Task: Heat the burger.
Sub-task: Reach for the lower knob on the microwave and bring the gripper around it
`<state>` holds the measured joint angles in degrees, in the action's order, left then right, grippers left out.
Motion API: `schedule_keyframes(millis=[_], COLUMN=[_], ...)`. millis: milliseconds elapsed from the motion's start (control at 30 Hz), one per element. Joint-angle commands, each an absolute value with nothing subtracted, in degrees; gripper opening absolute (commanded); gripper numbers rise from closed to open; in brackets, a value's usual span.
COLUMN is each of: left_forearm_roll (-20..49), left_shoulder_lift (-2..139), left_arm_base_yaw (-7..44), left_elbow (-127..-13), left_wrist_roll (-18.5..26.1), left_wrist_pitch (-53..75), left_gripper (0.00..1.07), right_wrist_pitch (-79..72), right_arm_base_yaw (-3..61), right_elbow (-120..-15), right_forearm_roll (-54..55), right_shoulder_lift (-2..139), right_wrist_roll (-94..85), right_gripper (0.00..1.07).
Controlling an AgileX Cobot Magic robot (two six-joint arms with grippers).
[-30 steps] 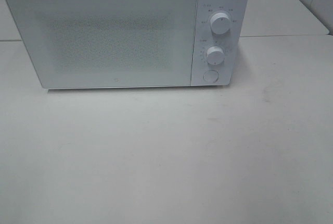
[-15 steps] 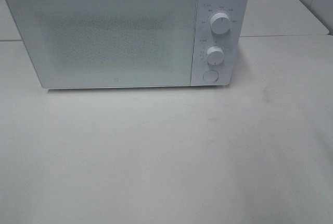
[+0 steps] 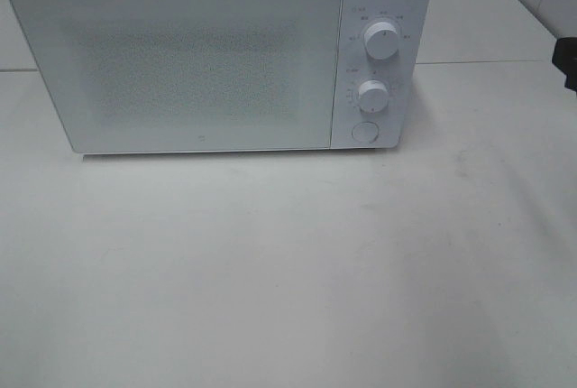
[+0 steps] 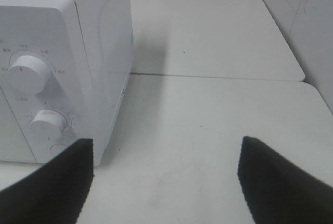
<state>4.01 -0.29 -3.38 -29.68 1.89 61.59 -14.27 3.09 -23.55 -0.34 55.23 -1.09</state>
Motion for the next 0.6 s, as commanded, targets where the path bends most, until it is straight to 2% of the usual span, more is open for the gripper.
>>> schedule_keyframes(millis=[33,333,600], left_forearm_roll=[3.8,3.8,3.8], left_shoulder_lift=[-1.2,-1.2,-1.2], left_arm_base_yaw=[-3.4,-3.4,-3.4], left_elbow=[-29.6,-29.6,-29.6], left_wrist_roll=[1.8,1.8,1.8], left_wrist_pitch=[61.4,61.4,61.4], left_gripper=[1.0,1.0,1.0], right_wrist_pitch=[-19.9,-34.3,-46.0], right_arm_base_yaw=[2.8,5.7,14.4], right_elbow=[-23.5,-23.5,-23.5], right_forearm_roll=[-0.3,4.8,14.2], right_shoulder_lift=[58.0,69.4,78.7], right_wrist_roll=[-0.5,-4.1,-12.1], right_gripper=[0.74,0.74,0.74])
